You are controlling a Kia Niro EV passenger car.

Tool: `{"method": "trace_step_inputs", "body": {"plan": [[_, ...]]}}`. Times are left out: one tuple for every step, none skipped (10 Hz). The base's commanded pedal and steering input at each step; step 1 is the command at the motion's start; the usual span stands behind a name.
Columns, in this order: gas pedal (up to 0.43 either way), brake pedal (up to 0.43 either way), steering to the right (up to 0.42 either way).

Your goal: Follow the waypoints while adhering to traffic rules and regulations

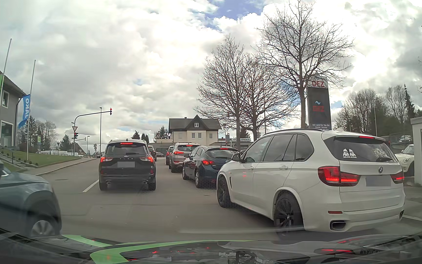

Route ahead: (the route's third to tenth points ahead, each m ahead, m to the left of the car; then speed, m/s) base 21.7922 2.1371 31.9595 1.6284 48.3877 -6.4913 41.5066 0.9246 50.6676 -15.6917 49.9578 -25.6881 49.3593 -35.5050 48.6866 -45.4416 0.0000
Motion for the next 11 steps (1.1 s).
{"method": "trace_step_inputs", "body": {"plan": [[0.0,0.287,0.571],[0.0,0.287,0.571],[0.0,0.287,0.571],[0.0,0.287,0.572],[0.0,0.287,0.571],[0.0,0.287,0.571],[0.0,0.287,0.571],[0.0,0.287,0.572],[0.0,0.287,0.571],[0.0,0.287,0.571],[0.0,0.287,0.571]]}}
